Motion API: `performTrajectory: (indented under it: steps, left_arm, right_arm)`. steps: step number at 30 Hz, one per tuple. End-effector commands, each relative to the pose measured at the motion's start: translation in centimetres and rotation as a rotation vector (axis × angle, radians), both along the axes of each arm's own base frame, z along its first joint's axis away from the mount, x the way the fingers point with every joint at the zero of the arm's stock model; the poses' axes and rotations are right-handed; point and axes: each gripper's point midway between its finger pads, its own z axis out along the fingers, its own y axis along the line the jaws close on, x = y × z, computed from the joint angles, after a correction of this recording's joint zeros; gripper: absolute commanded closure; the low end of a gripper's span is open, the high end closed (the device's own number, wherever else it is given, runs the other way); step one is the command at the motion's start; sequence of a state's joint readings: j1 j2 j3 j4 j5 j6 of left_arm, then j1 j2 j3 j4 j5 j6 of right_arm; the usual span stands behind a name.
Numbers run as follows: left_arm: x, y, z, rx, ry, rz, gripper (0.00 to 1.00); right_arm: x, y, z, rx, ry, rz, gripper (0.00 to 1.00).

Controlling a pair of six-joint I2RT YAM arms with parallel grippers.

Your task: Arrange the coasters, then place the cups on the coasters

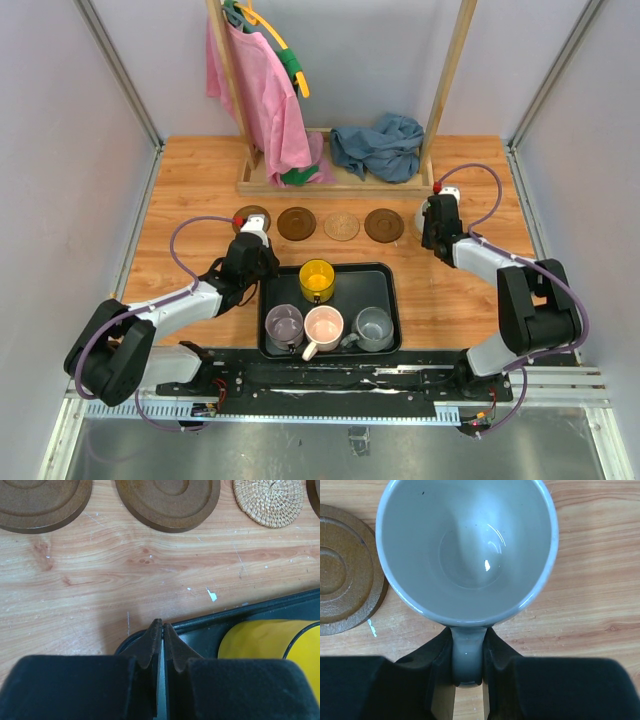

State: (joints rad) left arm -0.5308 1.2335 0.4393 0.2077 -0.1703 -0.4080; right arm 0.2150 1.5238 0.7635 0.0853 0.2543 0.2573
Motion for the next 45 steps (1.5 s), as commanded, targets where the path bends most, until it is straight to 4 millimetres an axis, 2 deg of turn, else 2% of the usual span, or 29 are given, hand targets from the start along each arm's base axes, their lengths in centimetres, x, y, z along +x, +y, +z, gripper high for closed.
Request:
performTrajectory:
  steps: [1, 9, 13, 17, 22, 29, 32, 34, 45]
  left_arm:
    - [0.6, -0.6, 1.3, -0.017, -0.041, -0.01, 0.91]
    - [0.6, -0.6, 1.4, -0.017, -0.042, -0.01, 0.91]
    - [0.6, -0.6, 1.5, -0.015, -0.042, -0.011, 0.91]
    - [0.7, -0.6, 1.5, -0.012, -0.043, -0.011, 0.91]
    - [0.7, -0.7, 1.5, -0.015, -0.041, -0.014, 0.91]
    - [0.7, -0.8, 1.4, -0.016, -0.037, -0.016, 0.91]
    - [0.7, -0.8, 1.4, -0.017, -0.037, -0.017, 0.91]
    - [0.6, -0.8, 1.4, -0.017, -0.037, -0.017, 0.91]
    - [0.5, -0.5, 1.2, -0.014, -0.034, -0.009, 0.91]
  right_arm:
    - [2.6, -0.3, 2.4, 0.018, -0.105, -0.032, 0.99]
    - [2.6, -0.1, 1.6, 0.023, -0.066, -0.037, 0.99]
    - [2.2, -0.1, 1.1, 0.024, -0.034, -0.043, 0.94]
    - [1.8, -0.2, 1.2, 0.032, -0.025, -0.051, 0.88]
    - [1.1, -0.3, 1.6, 0.039, -0.019, -0.059, 0.85]
    - [0.3, -0.6, 1.3, 0.027, 0.003, -0.062, 0.68]
    - [0.1, -0.6, 0.9, 0.023, 0.015, -0.062, 0.54]
    - [0.1, -0.5, 0.5, 0.023, 0.025, -0.06, 0.49]
    - [-0.2, -0.6, 0.1, 0.029, 0.045, -0.073, 0.46]
